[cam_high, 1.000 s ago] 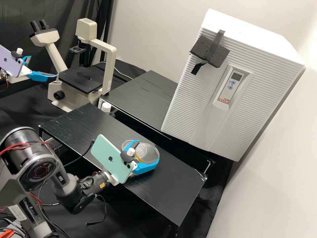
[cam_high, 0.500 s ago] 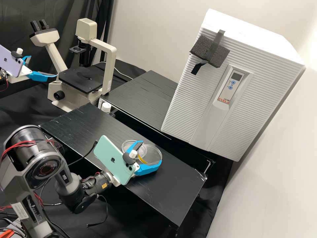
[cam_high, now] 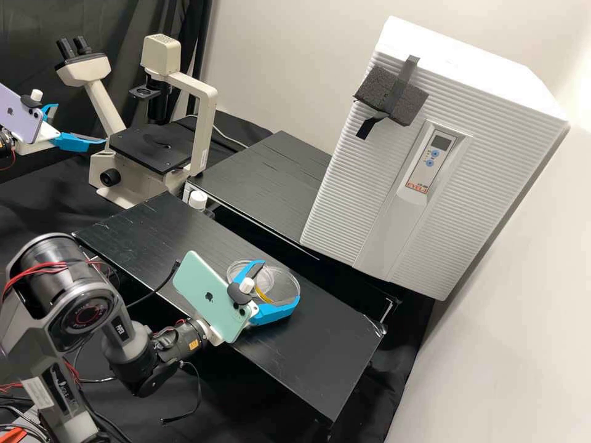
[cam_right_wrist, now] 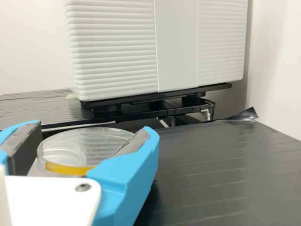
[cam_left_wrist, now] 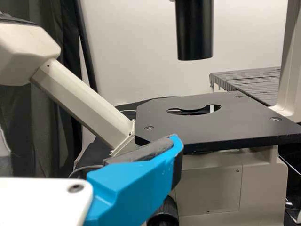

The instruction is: Open the petri dish lid.

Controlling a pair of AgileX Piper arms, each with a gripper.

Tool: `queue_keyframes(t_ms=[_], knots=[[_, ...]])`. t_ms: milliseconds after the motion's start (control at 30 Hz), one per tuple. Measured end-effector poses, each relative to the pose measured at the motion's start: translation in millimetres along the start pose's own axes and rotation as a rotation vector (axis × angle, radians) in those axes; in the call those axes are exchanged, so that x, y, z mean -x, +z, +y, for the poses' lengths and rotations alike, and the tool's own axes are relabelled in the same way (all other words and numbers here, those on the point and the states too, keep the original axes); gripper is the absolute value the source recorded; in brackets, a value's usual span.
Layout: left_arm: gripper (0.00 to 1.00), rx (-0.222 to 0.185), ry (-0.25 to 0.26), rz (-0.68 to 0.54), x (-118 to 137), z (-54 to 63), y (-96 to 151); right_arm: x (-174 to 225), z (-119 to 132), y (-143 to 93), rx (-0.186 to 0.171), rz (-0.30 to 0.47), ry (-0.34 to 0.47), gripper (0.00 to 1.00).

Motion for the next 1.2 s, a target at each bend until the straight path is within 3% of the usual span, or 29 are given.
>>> queue_keyframes(t_ms=[967, 1200], knots=[[1.00, 0.000, 0.000, 0.000, 0, 0.0, 0, 0, 2, -1, 0.000, 0.002, 0.009, 0.00], [1.00, 0.000, 0.000, 0.000, 0, 0.0, 0, 1, 10, 5, -0.032, -0.032, 0.065, 0.00]])
